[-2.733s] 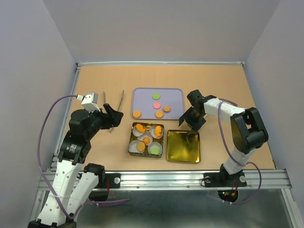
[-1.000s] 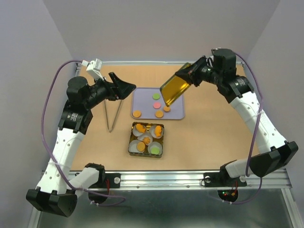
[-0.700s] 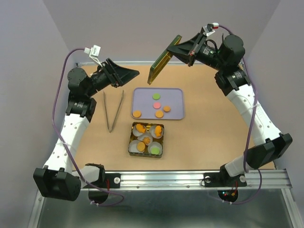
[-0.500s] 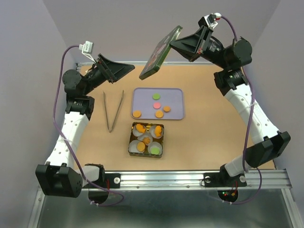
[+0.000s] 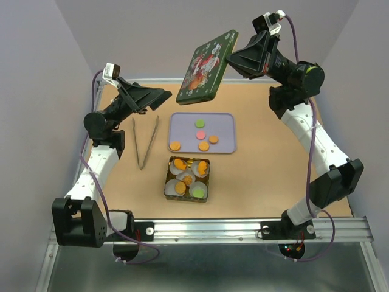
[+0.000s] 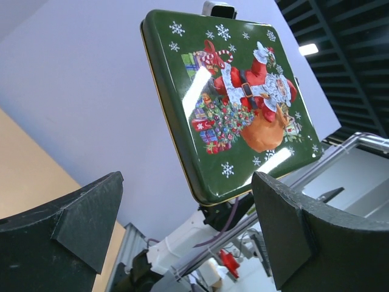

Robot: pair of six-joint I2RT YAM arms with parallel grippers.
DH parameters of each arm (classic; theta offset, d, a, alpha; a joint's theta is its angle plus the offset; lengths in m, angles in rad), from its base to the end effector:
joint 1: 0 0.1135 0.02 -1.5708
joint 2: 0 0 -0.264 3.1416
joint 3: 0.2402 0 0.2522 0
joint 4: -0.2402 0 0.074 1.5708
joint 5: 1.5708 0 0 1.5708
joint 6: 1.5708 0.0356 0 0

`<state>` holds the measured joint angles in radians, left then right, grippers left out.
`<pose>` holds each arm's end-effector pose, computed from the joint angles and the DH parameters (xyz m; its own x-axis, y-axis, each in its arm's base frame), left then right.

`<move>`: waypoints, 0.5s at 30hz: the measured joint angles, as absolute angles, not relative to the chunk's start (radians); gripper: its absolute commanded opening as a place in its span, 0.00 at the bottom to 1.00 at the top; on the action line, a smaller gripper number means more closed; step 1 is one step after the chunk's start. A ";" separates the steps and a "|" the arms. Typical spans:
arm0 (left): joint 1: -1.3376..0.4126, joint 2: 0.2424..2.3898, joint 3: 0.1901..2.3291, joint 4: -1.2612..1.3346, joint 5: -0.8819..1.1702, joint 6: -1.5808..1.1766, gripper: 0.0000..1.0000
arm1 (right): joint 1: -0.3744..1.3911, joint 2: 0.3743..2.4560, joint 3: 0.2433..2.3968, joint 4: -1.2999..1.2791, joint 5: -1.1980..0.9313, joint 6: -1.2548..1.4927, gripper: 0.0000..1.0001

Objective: Pack the cookies

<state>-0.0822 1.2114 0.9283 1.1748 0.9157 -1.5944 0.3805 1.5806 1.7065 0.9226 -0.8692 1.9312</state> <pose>0.2361 -0.0478 0.4243 -0.5646 -0.5646 -0.6021 0.7624 -0.0772 -0.6425 0.2744 0.1391 0.5518 -0.8391 0.3148 -0.4435 -0.5437 -0.4626 0.7003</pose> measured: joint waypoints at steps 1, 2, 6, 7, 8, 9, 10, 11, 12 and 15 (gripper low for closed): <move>-0.082 1.212 0.921 1.192 0.914 -1.612 0.98 | 0.381 1.586 1.707 0.942 -0.869 1.942 0.00; -0.083 1.213 0.919 1.208 0.911 -1.633 0.98 | 0.381 1.591 1.707 0.972 -0.868 1.954 0.00; -0.083 1.213 0.918 1.250 0.906 -1.670 0.97 | 0.381 1.598 1.700 1.049 -0.867 1.973 0.01; -0.083 1.214 0.918 1.258 0.905 -1.679 0.97 | 0.385 1.598 1.697 1.075 -0.867 1.976 0.01; -0.083 1.214 0.918 1.262 0.904 -1.685 0.97 | 0.387 1.598 1.694 1.092 -0.865 1.978 0.00; -0.084 1.216 0.918 1.266 0.903 -1.692 0.97 | 0.392 1.598 1.689 1.110 -0.863 1.979 0.00; -0.086 1.217 0.918 1.267 0.901 -1.695 0.97 | 0.395 1.598 1.685 1.122 -0.861 1.981 0.00; -0.092 1.220 0.918 1.270 0.898 -1.701 0.96 | 0.404 1.600 1.680 1.135 -0.858 1.983 0.00; -0.098 1.223 0.918 1.275 0.896 -1.705 0.96 | 0.410 1.602 1.676 1.143 -0.857 1.985 0.00; -0.117 1.238 0.918 1.280 0.887 -1.713 0.94 | 0.430 1.612 1.666 1.168 -0.853 1.988 0.00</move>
<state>-0.1173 1.2381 0.9184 1.2797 0.8871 -1.7126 0.4301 1.6115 1.6665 1.1675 -0.8528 1.9881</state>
